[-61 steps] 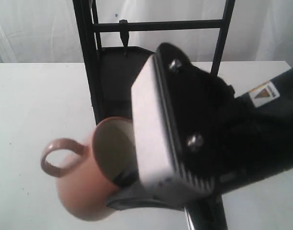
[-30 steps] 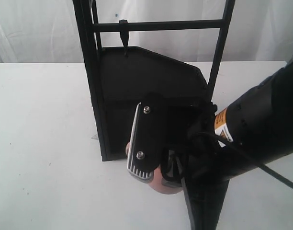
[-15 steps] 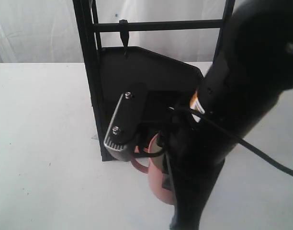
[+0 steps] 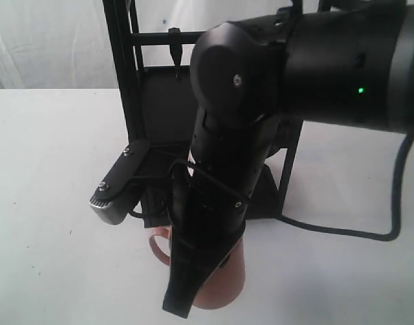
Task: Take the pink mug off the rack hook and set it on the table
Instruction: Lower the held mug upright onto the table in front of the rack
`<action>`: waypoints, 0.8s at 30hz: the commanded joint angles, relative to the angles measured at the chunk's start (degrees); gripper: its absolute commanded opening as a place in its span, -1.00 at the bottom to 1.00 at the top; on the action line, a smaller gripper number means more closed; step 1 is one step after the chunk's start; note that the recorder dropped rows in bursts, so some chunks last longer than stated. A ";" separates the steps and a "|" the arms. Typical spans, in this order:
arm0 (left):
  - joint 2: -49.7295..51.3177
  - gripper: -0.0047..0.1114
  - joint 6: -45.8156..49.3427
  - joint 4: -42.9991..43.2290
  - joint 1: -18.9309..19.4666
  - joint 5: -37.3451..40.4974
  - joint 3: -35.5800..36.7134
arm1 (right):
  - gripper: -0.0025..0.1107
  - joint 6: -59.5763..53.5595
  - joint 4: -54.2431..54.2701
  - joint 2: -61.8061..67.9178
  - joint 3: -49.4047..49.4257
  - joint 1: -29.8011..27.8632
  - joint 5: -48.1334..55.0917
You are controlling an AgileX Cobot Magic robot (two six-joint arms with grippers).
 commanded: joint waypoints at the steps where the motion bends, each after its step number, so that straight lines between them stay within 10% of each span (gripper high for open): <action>1: -0.23 -0.92 -0.59 -0.16 -0.47 -0.03 0.03 | -0.96 0.33 0.12 1.55 -0.51 0.04 -1.02; 24: -0.23 -0.92 -0.59 -0.16 -0.47 -0.03 0.03 | -0.96 1.83 -2.60 5.94 -0.51 0.04 -6.43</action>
